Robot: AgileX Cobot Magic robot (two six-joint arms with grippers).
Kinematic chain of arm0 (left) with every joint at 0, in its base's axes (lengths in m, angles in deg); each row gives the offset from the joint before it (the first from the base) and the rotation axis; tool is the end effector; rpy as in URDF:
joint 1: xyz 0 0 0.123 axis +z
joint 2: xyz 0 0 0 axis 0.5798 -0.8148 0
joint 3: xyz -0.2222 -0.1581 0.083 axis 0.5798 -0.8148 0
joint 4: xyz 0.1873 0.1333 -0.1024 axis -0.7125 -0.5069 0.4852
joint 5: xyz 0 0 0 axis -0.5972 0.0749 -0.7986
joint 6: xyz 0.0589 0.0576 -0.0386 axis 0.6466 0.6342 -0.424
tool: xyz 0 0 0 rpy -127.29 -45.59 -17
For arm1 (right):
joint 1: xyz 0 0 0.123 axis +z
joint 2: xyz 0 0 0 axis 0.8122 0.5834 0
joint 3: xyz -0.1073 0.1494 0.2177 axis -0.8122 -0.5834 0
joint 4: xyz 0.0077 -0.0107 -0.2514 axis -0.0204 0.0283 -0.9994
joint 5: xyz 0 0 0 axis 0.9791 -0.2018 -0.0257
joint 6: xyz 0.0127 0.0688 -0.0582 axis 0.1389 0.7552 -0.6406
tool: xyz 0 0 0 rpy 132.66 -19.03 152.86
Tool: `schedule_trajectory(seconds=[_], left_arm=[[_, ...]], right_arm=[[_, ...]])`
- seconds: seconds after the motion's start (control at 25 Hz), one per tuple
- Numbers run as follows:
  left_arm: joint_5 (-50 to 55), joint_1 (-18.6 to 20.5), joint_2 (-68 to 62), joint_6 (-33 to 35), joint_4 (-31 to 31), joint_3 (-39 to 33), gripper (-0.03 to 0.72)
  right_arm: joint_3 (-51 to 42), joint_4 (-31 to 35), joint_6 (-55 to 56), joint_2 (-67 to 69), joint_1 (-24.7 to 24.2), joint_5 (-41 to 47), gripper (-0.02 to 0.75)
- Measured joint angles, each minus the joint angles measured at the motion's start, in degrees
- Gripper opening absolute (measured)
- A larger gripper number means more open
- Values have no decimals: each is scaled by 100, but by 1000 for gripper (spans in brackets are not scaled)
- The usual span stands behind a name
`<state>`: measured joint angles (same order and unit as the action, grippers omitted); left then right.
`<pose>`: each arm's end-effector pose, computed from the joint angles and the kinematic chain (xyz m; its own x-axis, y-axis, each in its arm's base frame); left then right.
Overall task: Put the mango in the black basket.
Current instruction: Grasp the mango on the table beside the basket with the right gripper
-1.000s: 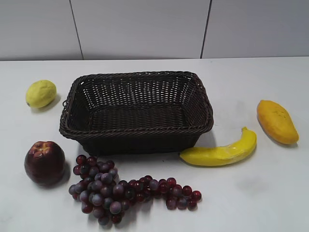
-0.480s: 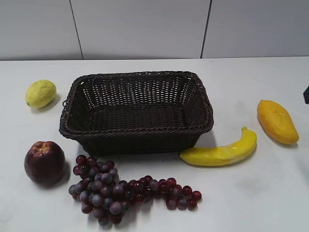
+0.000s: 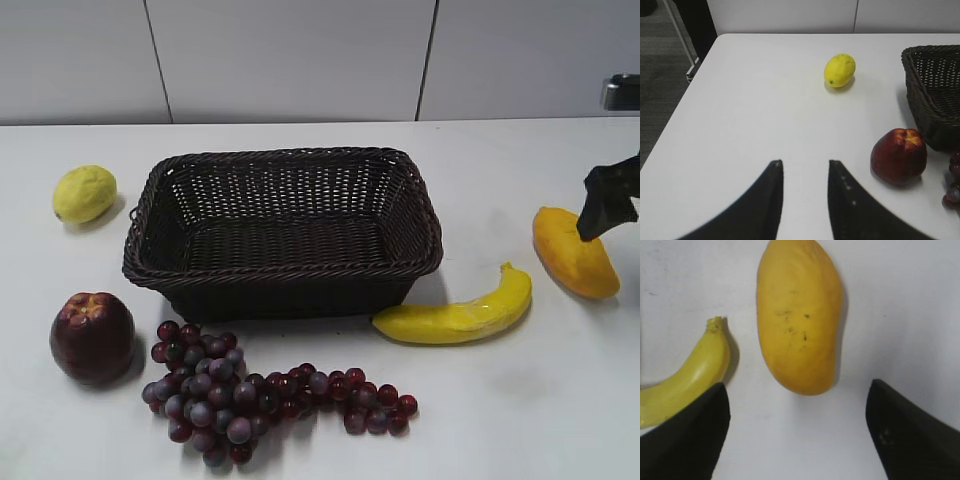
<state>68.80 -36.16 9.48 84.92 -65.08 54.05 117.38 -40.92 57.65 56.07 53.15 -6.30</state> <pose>-0.0064 -0.0011 0.2810 -0.4251 0.0797 -0.9016 0.0567 0.9965 0.0614 0.3313 0.0003 0.2012 -0.9532 -0.0570 -0.2969 -0.0750 0.9959 0.0498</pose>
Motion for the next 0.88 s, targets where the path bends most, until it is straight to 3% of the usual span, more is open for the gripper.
schedule_trajectory(seconds=[0.72, 0.88], left_arm=[[0, 0, 0, 0, 0, 0, 240], [0, 0, 0, 0, 0, 0, 240]], right_arm=[[522, -160, -109, 1703, 0, -359, 647], [602, -116, -122, 1719, 0, -309, 529]])
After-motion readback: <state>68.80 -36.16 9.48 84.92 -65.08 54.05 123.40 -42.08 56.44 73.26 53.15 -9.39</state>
